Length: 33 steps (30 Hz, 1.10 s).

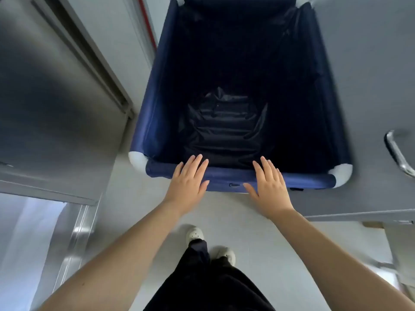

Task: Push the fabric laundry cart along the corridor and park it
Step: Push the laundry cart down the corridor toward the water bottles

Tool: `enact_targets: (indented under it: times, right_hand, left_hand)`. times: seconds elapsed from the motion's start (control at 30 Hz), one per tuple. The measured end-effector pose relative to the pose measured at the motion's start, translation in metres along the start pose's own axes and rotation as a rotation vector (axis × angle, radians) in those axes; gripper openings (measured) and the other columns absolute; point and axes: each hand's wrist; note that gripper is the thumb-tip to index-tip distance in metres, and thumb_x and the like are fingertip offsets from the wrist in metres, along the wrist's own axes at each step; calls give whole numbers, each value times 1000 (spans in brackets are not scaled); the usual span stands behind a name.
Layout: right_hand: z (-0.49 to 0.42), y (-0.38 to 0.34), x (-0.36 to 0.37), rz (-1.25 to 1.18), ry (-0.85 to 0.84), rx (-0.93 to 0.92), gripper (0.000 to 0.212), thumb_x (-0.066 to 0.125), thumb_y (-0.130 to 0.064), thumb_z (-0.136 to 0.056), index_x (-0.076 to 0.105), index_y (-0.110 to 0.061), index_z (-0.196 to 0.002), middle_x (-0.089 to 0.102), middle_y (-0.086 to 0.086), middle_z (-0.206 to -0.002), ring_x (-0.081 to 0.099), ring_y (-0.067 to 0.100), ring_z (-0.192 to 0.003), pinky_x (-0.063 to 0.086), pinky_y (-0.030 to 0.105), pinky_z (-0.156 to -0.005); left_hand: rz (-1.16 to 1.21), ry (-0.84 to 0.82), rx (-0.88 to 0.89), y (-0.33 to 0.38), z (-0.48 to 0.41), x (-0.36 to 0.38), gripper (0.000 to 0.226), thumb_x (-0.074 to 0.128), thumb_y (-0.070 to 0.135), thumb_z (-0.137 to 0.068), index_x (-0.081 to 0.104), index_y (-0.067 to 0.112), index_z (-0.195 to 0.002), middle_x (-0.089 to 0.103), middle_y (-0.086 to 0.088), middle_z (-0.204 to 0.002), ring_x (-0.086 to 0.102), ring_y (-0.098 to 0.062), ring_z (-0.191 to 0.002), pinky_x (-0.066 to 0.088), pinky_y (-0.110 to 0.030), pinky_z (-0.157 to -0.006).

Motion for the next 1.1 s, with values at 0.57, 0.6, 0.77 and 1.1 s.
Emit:
enact_targets:
  times: [0.57,0.6,0.77,1.1]
  right_hand:
    - [5,40,13,162,122,48,54,55,-34,-89,43,-2,-131,53,24,-123,46,40,-121,18,64,-107]
    - [5,41,13,176,115,39,54,55,-33,-90,43,-2,-131,54,24,-122,46,40,-120,20,65,-107]
    - [-2,43,14,186,99,19,59,59,-35,-87,43,0,-131,53,25,-123,46,42,-119,20,65,-106]
    - [-39,45,14,242,-7,2,62,38,-44,-94,23,-8,-143,41,16,-137,34,34,-128,7,58,-113]
  left_hand:
    - [-91,-96,-83,15,3,18,62,44,38,-95,20,10,-145,27,-14,-152,21,-32,-140,14,-50,-115]
    - [-82,-104,-93,14,2,19,62,41,39,-96,18,11,-146,24,-13,-153,18,-30,-142,9,-49,-115]
    - [-116,-147,-137,12,-3,27,67,31,46,-96,1,14,-147,9,-11,-157,2,-28,-144,-8,-45,-114]
    - [-135,-222,-178,-7,-40,29,69,20,51,-96,-11,16,-146,-2,-8,-158,-10,-26,-143,-12,-47,-113]
Point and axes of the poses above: each hand's wrist, its own z-axis away from the middle knuckle, its own x-axis out of the palm, y = z × x
